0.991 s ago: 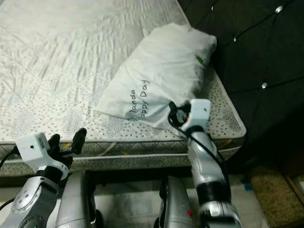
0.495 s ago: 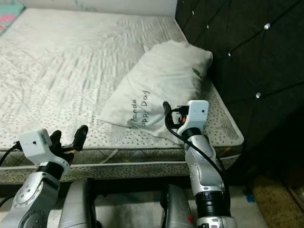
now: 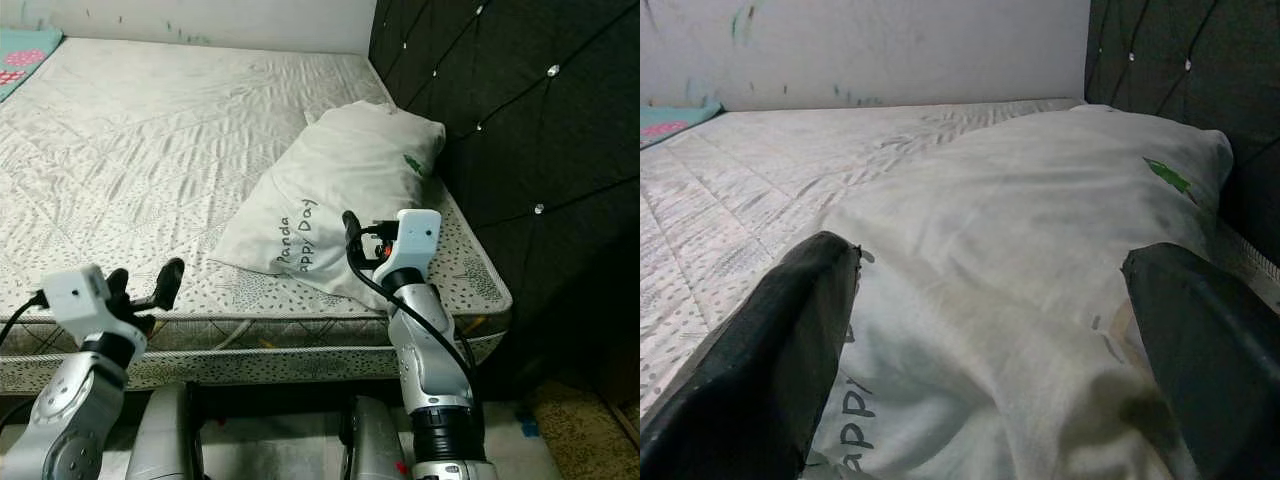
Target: Clean up the room
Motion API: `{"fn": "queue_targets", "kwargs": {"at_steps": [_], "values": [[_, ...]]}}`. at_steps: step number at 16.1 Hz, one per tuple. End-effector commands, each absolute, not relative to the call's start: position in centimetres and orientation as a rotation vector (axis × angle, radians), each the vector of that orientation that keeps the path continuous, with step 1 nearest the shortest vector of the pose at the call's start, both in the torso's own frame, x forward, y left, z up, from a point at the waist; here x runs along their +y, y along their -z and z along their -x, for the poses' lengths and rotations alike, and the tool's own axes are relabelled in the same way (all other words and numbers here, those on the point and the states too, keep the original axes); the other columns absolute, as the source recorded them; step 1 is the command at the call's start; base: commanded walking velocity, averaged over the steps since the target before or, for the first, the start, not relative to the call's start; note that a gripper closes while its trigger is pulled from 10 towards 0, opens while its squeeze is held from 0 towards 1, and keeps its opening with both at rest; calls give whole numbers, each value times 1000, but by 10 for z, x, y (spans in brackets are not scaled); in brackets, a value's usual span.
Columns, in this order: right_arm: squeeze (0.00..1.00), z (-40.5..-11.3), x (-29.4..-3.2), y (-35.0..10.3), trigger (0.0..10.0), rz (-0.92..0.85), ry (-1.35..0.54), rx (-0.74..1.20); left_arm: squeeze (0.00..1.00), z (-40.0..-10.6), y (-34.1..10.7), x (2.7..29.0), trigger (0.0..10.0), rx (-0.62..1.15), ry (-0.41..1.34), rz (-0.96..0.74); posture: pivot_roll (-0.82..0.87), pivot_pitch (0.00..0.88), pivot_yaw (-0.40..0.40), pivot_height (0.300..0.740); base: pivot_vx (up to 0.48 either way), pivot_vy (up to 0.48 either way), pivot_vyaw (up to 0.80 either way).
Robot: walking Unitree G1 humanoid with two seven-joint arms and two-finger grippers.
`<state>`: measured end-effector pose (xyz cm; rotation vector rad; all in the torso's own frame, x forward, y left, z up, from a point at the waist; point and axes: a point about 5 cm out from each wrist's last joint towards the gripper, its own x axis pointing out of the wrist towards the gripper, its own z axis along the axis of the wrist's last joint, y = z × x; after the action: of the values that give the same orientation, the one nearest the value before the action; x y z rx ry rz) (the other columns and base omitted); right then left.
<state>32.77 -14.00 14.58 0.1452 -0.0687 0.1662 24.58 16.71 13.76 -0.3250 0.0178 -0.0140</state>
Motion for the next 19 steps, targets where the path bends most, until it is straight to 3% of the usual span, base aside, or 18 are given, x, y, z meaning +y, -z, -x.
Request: {"fn": "queue_targets", "kwargs": {"at_steps": [1,2,8,19], "values": [[0,-327,-139,-151,0,-135,-172,-86,0,-248,-137,166,10000,16,22,316,13,0,-65,529,0,0,0],[0,-328,-137,-150,10000,-107,-163,-61,0,-249,-136,166,10000,17,20,314,10,0,-64,529,0,0,0],[0,-328,-125,-161,10000,-157,-238,-96,0,-251,-137,164,10000,6,20,313,7,0,-68,529,0,0,0],[0,-332,-130,-163,10000,-140,-230,-94,0,-253,-136,162,10000,-1,24,315,1,0,-68,672,0,0,0]]}}
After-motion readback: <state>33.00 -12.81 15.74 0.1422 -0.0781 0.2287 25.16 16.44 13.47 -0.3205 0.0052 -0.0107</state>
